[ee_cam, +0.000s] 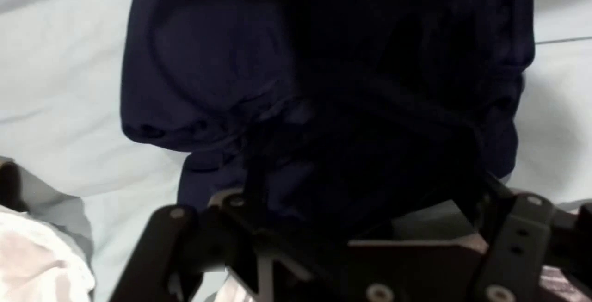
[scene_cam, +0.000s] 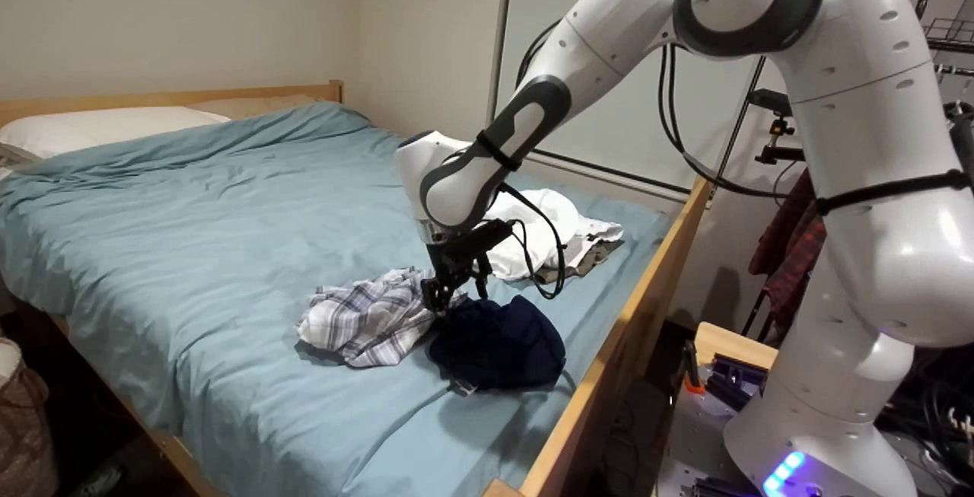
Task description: Pick the blue garment and put it on the pile of clothes on the right
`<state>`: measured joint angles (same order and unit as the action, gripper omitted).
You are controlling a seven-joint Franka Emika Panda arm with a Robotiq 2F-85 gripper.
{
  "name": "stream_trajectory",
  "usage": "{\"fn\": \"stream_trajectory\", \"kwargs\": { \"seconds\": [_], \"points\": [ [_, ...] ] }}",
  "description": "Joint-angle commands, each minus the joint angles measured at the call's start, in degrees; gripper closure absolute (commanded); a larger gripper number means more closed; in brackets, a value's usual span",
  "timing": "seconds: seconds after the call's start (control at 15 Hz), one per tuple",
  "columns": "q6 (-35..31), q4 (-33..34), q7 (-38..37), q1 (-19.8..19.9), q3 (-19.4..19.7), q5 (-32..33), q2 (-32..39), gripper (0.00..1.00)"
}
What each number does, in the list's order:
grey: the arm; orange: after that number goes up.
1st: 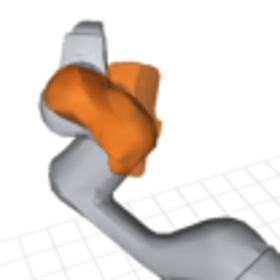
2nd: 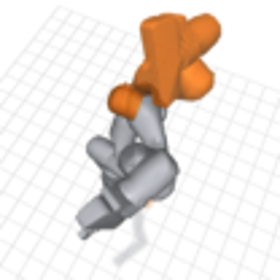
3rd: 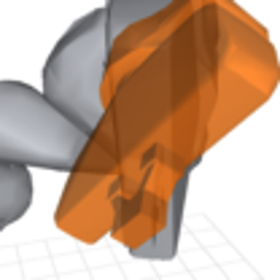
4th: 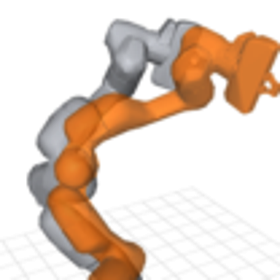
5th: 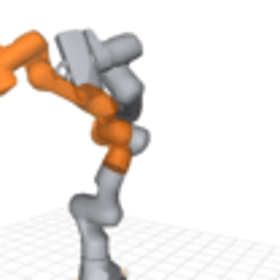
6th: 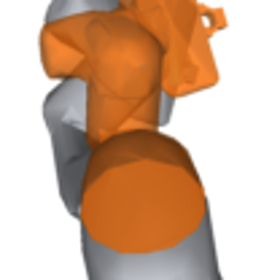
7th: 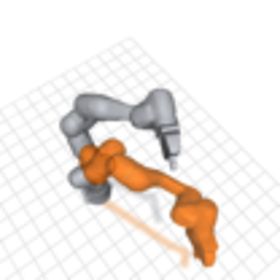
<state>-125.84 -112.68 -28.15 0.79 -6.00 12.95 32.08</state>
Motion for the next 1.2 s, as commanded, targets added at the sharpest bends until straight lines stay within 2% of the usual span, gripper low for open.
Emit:
{"fn": "stream_trajectory", "kwargs": {
  "seconds": [0.0, 0.13, 0.33, 0.6, 0.87, 0.93, 1.13],
  "points": [
    [1.5, 2.1, 15.3, 2.3, 0.8, -6.8, 2.3, 0.0],
    [1.3, 1.2, 19.7, 2.2, 4.4, -6.9, 2.6, 0.0],
    [-0.9, -0.1, 23.4, 2.4, 7.9, -5.2, 2.5, 0.0],
    [-0.7, 0.4, 32.2, 4.6, 6.6, -7.8, 4.6, 0.0],
    [1.6, 1.0, 34.1, 5.5, 6.0, -11.6, 7.4, 0.0],
    [1.9, 1.2, 34.2, 5.8, 5.7, -12.8, 8.2, 0.22],
    [1.8, 1.3, 34.8, 6.5, 5.1, -16.0, 9.1, 0.4]
  ]
}}
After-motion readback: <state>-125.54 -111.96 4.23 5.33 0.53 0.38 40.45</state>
